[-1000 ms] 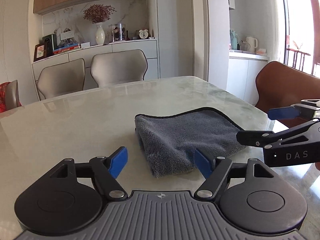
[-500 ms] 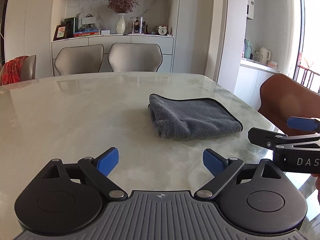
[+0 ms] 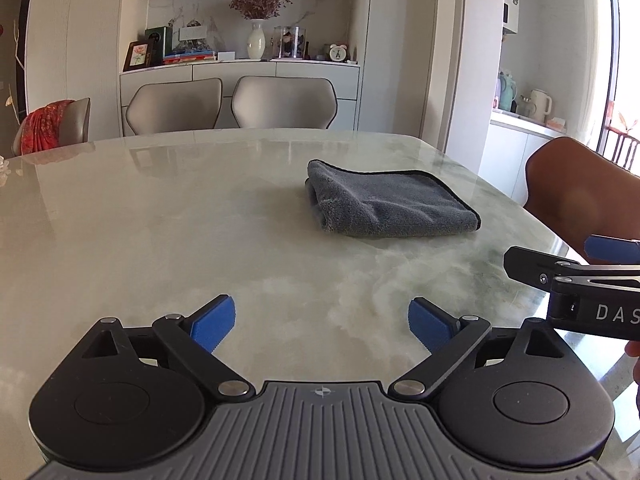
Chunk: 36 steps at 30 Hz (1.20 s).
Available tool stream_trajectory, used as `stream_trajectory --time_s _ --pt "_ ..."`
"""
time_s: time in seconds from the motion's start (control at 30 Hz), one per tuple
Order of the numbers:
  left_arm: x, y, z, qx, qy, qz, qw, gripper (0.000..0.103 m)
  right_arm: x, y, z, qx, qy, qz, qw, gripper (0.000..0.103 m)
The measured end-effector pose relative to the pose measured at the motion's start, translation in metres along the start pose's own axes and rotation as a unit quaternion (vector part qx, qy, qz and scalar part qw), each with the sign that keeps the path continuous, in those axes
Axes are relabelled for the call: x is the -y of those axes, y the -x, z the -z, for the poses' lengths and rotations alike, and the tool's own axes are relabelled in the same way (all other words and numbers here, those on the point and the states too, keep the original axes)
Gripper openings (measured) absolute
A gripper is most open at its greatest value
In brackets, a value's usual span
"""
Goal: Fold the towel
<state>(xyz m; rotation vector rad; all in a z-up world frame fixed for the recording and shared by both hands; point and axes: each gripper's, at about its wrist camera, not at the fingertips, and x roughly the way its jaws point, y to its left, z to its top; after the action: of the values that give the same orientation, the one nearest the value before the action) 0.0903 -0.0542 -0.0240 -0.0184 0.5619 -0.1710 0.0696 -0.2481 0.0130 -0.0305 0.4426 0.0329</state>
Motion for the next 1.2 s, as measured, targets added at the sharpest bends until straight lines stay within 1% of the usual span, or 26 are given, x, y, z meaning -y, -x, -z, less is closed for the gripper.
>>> stream_trajectory --time_s 0.17,0.4,0.67,1.2 --pt "0.007 0.005 0.005 0.006 -0.007 -0.013 0.9999 0.096 0.003 0.003 0.007 0.001 -0.004 0.008 1.0 0.102" --pt "0.012 0.008 0.006 0.009 -0.013 -0.012 0.9998 0.096 0.005 0.007 0.013 -0.002 -0.006 0.012 1.0 0.102" --pt "0.011 0.008 0.007 0.01 -0.004 -0.011 0.9999 0.096 0.004 0.008 0.014 -0.002 -0.002 0.013 1.0 0.102" --pt "0.011 0.008 0.009 0.013 -0.009 -0.015 0.9998 0.096 0.005 0.007 0.017 -0.008 -0.003 0.014 1.0 0.102"
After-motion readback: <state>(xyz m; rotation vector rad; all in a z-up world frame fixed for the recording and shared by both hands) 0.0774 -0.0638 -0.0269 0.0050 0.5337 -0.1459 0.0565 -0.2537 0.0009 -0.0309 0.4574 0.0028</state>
